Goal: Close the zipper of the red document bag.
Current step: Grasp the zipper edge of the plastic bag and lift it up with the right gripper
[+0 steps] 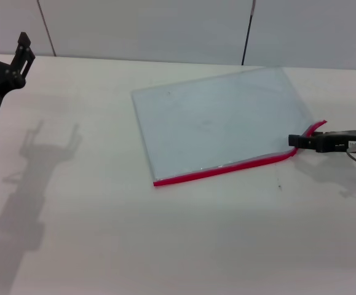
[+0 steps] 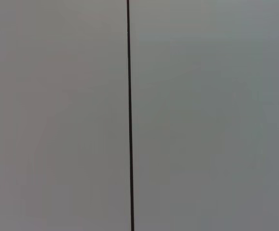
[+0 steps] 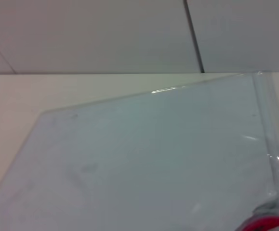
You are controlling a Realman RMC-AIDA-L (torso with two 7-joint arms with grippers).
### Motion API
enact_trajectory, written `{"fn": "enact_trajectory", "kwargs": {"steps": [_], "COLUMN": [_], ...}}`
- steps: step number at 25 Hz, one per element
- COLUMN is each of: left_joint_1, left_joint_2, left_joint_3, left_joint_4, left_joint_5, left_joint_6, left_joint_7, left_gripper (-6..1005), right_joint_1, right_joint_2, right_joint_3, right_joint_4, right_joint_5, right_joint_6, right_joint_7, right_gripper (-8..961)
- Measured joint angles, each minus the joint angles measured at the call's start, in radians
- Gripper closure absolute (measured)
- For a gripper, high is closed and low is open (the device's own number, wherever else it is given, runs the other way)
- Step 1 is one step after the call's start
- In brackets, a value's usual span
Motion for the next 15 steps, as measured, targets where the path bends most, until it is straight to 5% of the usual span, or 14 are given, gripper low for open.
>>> {"fn": "enact_trajectory", "kwargs": {"steps": [15], "left_joint_1": [-0.008], "left_joint_2": [-0.001], "left_joint_3": [0.004], "left_joint_4": [0.000], "left_joint_5": [0.000], "left_joint_6": [0.000], "left_joint_7": [-0.003], "left_gripper": [223], "right_joint_1": [0.056], "right_joint_2": [0.004], "right_joint_3": [0.000], "right_joint_4": [0.075], "right_joint_5": [-0.010], "right_joint_6": [0.142], "right_joint_7": [0.007], "right_gripper": [259]}}
